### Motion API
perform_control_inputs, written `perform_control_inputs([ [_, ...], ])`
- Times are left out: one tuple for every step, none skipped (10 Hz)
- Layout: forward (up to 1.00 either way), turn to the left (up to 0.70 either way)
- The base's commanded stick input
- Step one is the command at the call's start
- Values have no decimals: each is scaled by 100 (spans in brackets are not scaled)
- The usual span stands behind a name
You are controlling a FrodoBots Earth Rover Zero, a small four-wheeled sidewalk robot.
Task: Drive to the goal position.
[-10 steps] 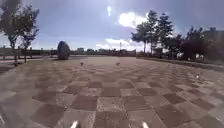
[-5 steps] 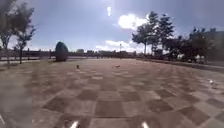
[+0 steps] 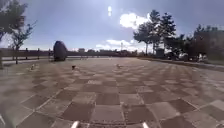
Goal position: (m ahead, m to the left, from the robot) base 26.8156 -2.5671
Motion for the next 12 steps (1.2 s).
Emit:
perform_control_inputs([
  [100,0],
  [100,0],
  [100,0],
  [100,0],
  [100,0],
  [100,0],
  [100,0],
  [100,0],
  [100,0],
  [100,0],
  [100,0],
  [100,0],
])
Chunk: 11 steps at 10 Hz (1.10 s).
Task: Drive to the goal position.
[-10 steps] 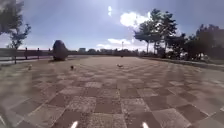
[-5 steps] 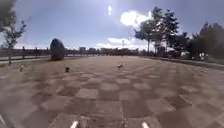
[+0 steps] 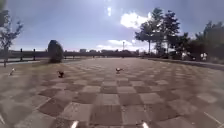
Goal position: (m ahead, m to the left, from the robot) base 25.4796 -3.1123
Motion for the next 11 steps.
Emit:
perform_control_inputs([
  [100,0],
  [100,0],
  [100,0],
  [100,0],
  [100,0],
  [100,0],
  [100,0],
  [100,0],
  [100,-11],
  [100,-26],
  [100,-40],
])
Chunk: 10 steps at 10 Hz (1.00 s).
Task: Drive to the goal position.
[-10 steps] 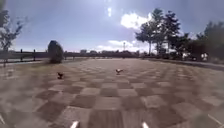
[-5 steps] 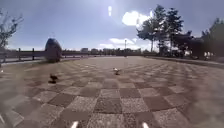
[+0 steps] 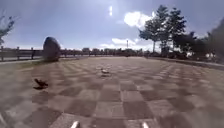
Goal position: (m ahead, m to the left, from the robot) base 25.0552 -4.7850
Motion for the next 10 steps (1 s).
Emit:
perform_control_inputs([
  [100,-14],
  [100,0],
  [100,0],
  [100,0],
  [100,0],
  [100,0],
  [100,0],
  [100,0],
  [100,0],
  [100,0],
])
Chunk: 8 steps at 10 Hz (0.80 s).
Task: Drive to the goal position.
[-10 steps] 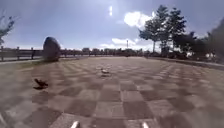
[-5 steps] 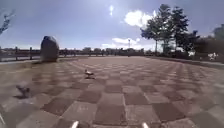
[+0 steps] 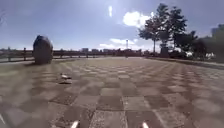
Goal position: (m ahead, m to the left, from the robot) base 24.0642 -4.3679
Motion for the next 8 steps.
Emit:
perform_control_inputs([
  [100,-12],
  [100,-35],
  [100,-40],
  [100,-40],
  [100,-40],
  [100,-28],
  [100,0],
  [100,0],
])
